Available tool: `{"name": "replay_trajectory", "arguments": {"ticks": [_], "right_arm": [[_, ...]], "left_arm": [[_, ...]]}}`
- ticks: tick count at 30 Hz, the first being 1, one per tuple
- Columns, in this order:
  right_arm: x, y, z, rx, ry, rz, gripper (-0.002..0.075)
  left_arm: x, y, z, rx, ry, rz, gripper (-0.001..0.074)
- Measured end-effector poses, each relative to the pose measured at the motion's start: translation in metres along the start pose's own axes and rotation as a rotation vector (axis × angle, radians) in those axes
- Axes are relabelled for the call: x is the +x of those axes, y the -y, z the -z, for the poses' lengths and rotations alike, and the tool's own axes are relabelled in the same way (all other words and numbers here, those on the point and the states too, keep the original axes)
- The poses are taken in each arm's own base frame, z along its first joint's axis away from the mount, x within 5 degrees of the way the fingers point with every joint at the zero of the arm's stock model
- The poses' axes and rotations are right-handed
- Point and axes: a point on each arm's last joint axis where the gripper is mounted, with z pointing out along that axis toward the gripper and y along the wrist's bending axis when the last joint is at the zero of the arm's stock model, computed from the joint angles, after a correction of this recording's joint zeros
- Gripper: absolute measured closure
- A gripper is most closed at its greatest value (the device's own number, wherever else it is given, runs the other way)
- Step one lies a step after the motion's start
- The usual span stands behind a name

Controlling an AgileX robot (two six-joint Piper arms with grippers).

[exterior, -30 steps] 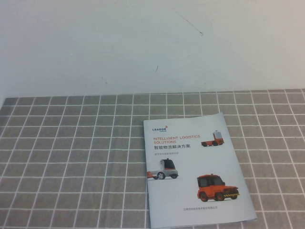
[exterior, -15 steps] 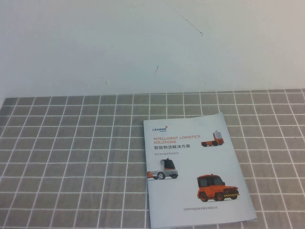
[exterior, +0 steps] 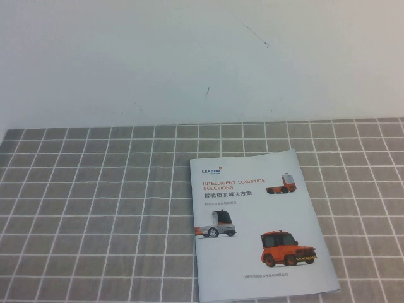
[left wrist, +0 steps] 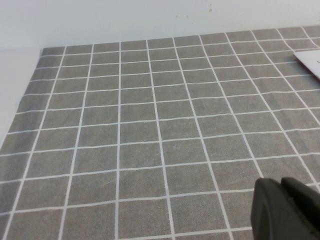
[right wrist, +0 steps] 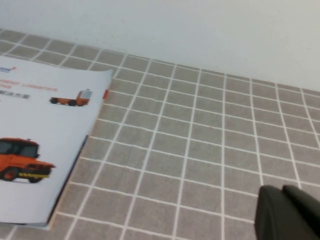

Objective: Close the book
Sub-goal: 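Close the open booklet and leave it lying on the table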

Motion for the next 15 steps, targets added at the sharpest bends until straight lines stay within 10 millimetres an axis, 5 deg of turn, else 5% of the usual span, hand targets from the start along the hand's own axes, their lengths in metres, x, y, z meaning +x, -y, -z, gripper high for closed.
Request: {"name": "replay_trajectory", "arguments": {"ticks": [5, 15], "right_arm": [[0.03, 0.001, -0.006, 0.109, -0.02, -0.039, 0.0729], [0.034, 0.005, -0.005, 0.184, -0.072, -0.048, 0.0729]], "left_arm": [[0.0, 0.0, 0.0, 0.0, -0.002, 0.0, 0.0738], [0.0, 0.0, 0.0, 0.001, -0.001, 0.004, 0.0738]]}}
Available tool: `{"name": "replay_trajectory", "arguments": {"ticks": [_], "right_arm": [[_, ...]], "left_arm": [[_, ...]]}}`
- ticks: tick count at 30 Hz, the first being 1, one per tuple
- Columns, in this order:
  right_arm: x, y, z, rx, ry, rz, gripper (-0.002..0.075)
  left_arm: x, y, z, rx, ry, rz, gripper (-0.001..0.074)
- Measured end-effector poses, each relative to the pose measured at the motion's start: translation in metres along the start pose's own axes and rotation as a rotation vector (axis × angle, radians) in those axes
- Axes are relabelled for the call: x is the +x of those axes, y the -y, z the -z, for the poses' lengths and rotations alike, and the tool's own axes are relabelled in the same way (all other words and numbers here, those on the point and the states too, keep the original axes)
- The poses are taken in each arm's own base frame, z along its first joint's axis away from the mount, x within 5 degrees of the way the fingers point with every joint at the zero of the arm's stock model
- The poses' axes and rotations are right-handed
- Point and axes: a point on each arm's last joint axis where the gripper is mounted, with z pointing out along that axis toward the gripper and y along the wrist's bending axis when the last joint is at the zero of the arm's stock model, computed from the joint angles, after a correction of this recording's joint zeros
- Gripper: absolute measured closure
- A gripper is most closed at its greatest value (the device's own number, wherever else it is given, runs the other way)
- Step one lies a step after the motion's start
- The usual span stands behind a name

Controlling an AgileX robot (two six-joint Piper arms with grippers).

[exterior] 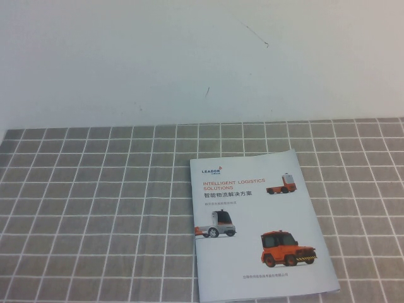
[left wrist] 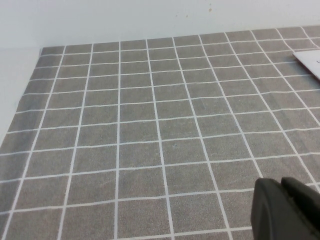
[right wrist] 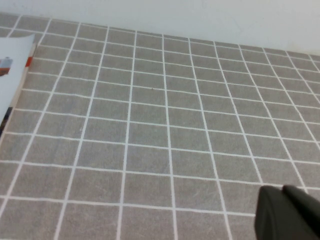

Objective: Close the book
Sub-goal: 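Close the open booklet and leave it lying on the table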

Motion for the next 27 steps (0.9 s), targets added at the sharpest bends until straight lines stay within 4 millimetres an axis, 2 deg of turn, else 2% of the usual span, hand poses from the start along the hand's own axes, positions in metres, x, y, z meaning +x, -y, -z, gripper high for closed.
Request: {"name": "replay_trajectory", "arguments": {"ticks": [27], "right_arm": [[0.0001, -0.0009, 0.0, -0.017, 0.0, 0.036, 0.0729]], "left_arm": [[-0.0005, 0.0, 0.0002, 0.0, 0.002, 0.0, 0.0738]]}}
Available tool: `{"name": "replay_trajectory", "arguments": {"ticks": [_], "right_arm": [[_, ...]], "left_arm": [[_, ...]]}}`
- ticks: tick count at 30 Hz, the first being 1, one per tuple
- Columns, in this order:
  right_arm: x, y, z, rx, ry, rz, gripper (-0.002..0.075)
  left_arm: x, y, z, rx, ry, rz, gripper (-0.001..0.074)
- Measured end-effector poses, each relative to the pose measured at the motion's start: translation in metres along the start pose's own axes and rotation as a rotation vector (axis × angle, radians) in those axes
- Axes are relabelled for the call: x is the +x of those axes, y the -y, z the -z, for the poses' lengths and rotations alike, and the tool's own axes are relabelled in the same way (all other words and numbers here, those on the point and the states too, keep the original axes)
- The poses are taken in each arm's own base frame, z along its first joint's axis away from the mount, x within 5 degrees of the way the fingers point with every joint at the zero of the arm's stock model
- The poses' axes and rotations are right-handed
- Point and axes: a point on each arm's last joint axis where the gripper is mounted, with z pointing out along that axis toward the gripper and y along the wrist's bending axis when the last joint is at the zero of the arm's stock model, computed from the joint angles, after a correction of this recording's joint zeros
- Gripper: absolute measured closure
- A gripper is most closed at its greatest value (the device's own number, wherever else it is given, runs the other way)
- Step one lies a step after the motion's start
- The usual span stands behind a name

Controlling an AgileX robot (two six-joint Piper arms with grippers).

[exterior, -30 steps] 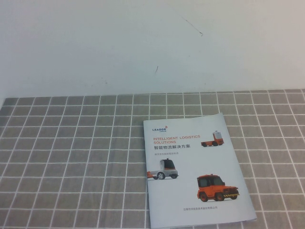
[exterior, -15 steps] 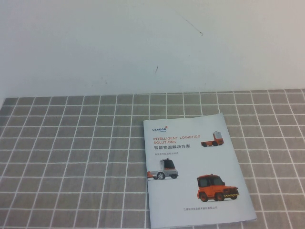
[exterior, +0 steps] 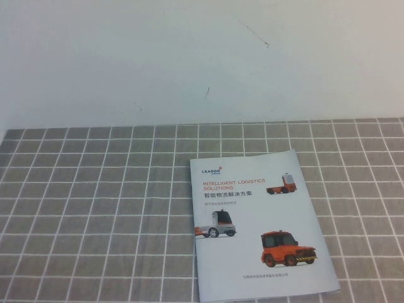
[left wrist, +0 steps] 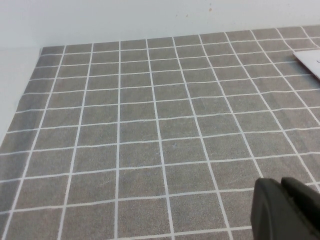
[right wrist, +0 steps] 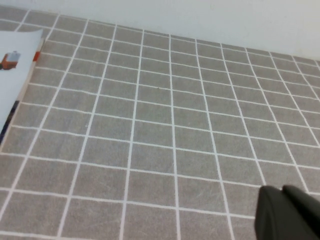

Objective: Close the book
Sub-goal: 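Close the open booklet and leave it lying on the table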

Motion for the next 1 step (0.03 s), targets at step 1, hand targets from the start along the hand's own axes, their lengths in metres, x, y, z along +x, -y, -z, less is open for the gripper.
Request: {"name": "replay_trajectory", "arguments": {"ticks": [1], "right_arm": [[0.0, 0.0, 0.0, 0.0, 0.0, 0.0, 0.0729]], "left_arm": [[0.0, 0.0, 0.0, 0.0, 0.0, -0.002, 0.0738]]}}
